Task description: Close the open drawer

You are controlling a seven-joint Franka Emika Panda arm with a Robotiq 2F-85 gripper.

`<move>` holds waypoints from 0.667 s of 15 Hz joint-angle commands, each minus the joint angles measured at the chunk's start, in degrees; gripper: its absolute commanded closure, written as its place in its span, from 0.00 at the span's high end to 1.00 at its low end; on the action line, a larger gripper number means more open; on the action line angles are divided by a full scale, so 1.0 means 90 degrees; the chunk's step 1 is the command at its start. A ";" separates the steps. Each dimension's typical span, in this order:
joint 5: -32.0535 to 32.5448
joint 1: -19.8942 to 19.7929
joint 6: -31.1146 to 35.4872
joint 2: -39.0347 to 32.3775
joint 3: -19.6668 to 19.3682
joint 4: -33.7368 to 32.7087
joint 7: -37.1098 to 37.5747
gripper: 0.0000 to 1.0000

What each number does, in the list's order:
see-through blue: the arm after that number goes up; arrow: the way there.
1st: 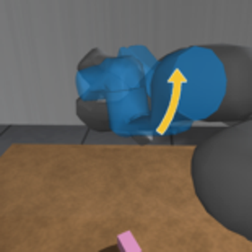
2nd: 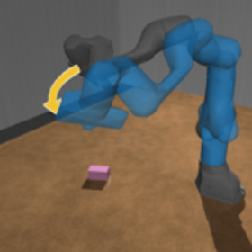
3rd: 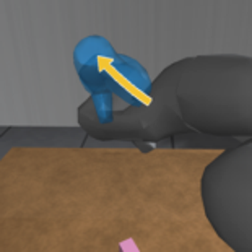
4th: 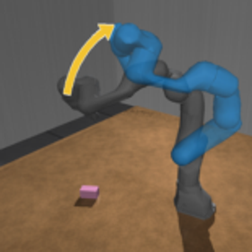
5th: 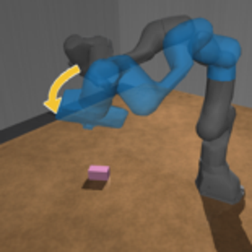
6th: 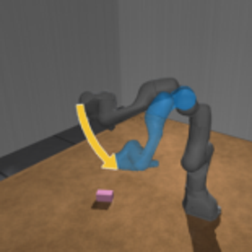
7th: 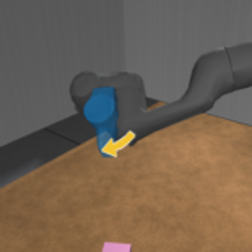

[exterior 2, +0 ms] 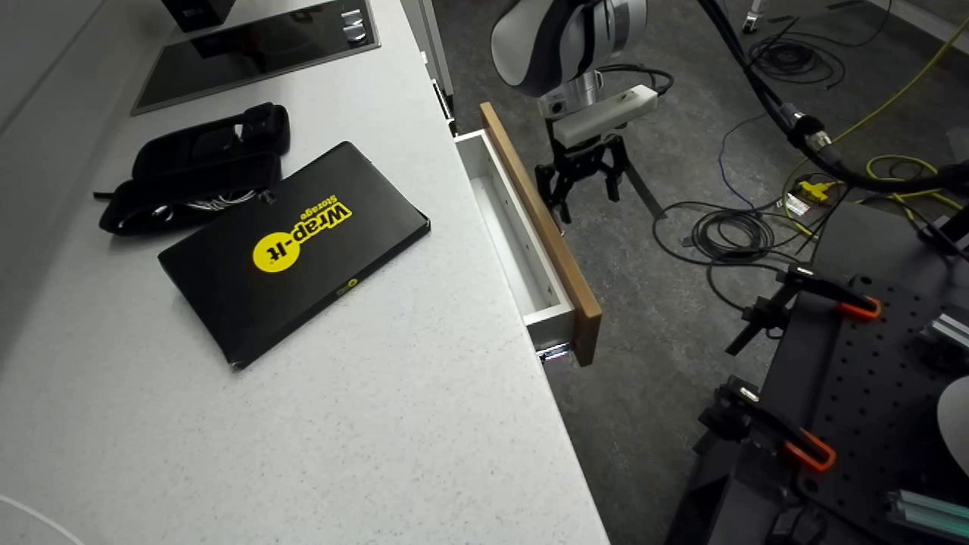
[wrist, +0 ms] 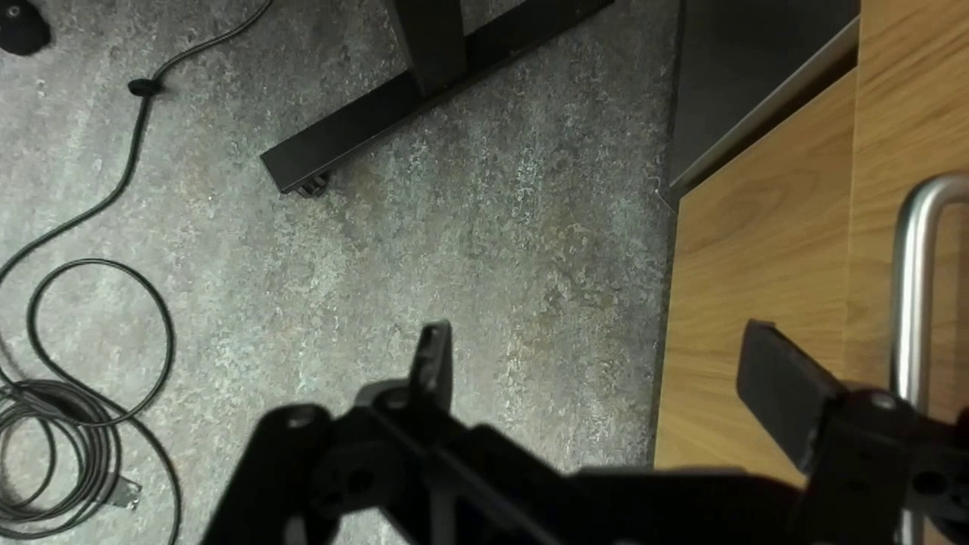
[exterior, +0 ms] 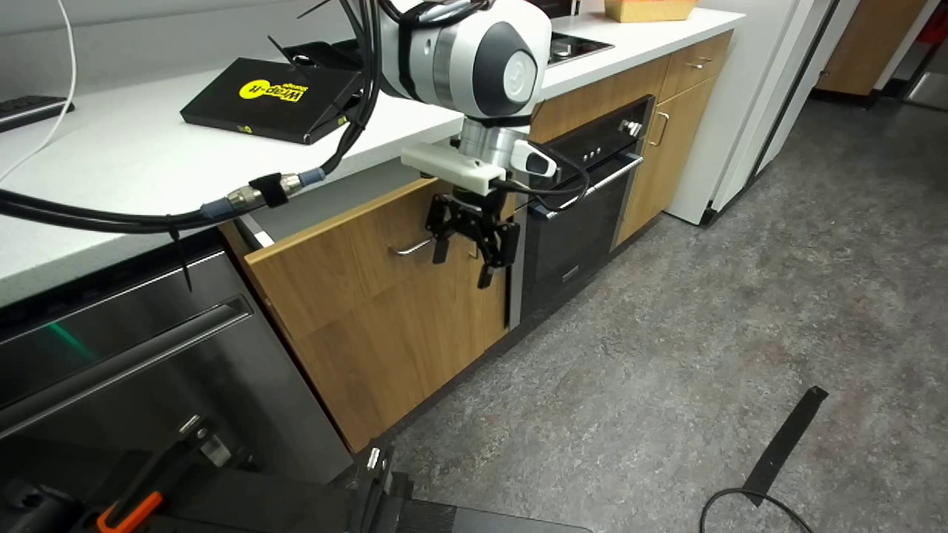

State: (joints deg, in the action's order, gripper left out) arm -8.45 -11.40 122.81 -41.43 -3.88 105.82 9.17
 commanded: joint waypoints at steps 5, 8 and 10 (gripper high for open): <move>-0.0134 0.0078 -0.0050 -0.0108 -0.0047 -0.0149 -0.0107 1.00; -0.0417 0.0040 -0.0245 -0.0382 0.0237 -0.0486 -0.0206 1.00; -0.0549 0.0087 -0.0345 -0.0592 0.0385 -0.0712 -0.0221 1.00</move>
State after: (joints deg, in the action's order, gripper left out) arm -9.68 -11.28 122.57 -42.68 -2.71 104.59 8.42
